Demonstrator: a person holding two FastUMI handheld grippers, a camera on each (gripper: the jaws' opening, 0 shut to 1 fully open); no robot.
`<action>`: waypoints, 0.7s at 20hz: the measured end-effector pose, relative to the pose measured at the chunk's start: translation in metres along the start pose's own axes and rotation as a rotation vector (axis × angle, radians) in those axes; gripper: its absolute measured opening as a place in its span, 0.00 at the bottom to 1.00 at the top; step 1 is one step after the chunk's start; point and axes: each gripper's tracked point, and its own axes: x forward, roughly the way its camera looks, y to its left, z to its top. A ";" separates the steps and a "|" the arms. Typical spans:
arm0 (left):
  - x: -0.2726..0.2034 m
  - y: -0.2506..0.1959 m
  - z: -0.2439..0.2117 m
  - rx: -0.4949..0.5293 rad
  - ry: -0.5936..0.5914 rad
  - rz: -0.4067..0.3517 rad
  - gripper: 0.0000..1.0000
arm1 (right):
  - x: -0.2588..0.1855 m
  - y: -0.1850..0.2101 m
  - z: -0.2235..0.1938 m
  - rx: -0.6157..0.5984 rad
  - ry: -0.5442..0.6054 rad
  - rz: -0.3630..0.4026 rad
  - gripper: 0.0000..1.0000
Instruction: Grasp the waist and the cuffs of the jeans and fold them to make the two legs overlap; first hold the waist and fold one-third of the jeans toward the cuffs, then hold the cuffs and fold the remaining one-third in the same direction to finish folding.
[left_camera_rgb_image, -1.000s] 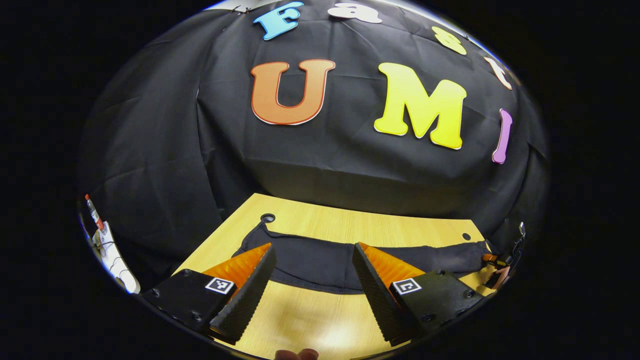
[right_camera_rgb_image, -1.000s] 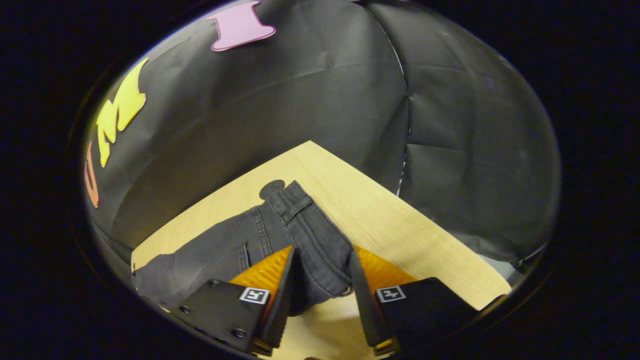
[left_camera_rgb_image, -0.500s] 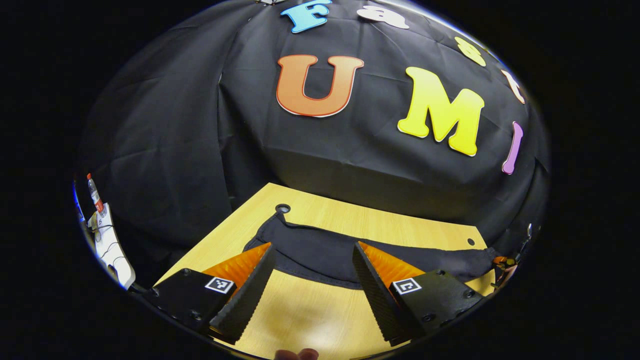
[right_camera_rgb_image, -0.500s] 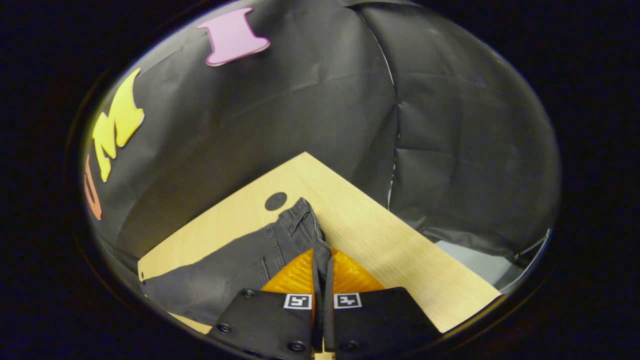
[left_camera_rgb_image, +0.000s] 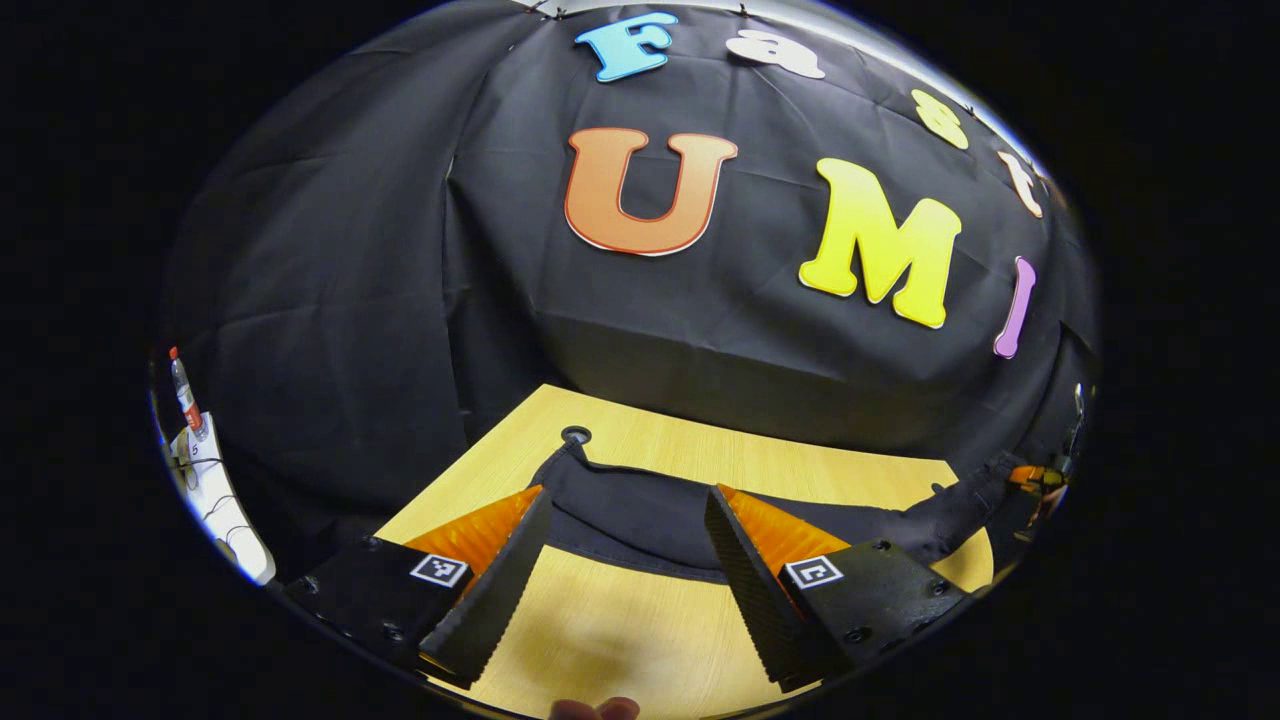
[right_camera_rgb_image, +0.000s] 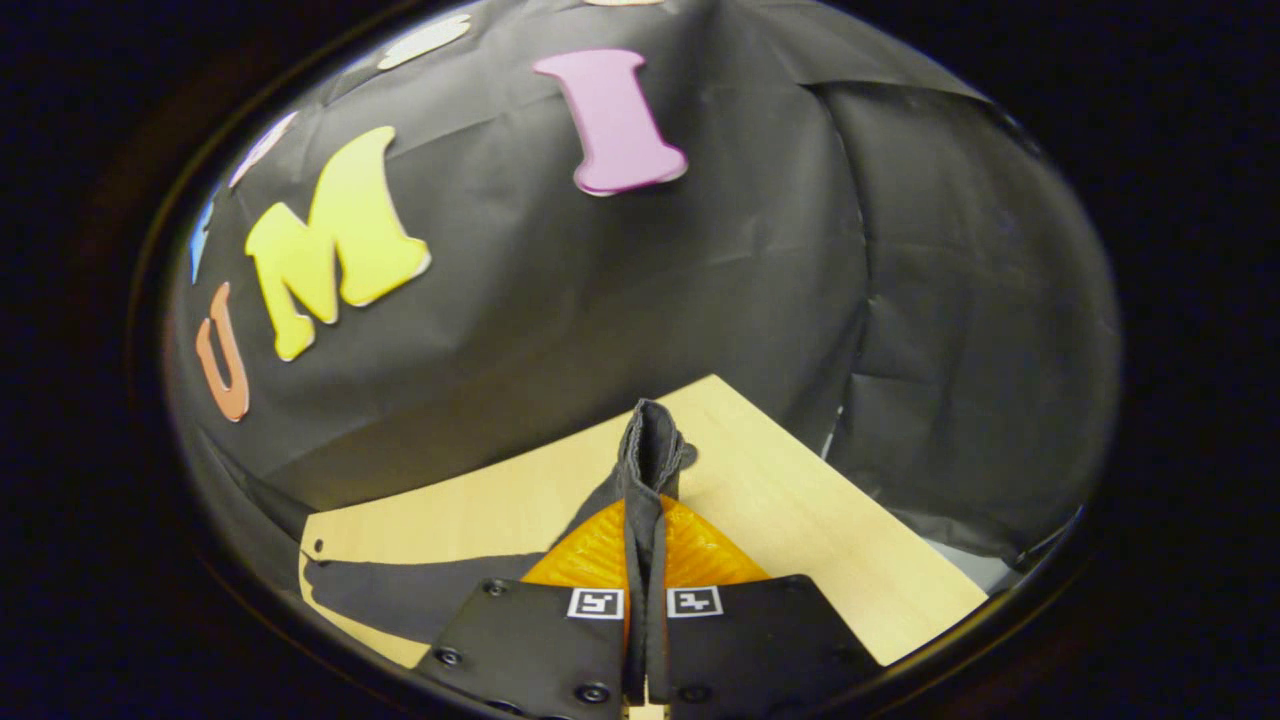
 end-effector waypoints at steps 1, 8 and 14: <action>-0.002 0.005 -0.001 -0.003 -0.003 -0.001 0.99 | -0.009 0.023 0.003 -0.017 -0.009 0.021 0.00; -0.004 0.048 -0.005 -0.091 -0.017 0.012 0.99 | -0.035 0.176 -0.002 -0.139 -0.023 0.143 0.01; -0.004 0.089 -0.019 -0.141 -0.004 0.030 0.99 | -0.042 0.309 -0.069 -0.267 0.009 0.262 0.00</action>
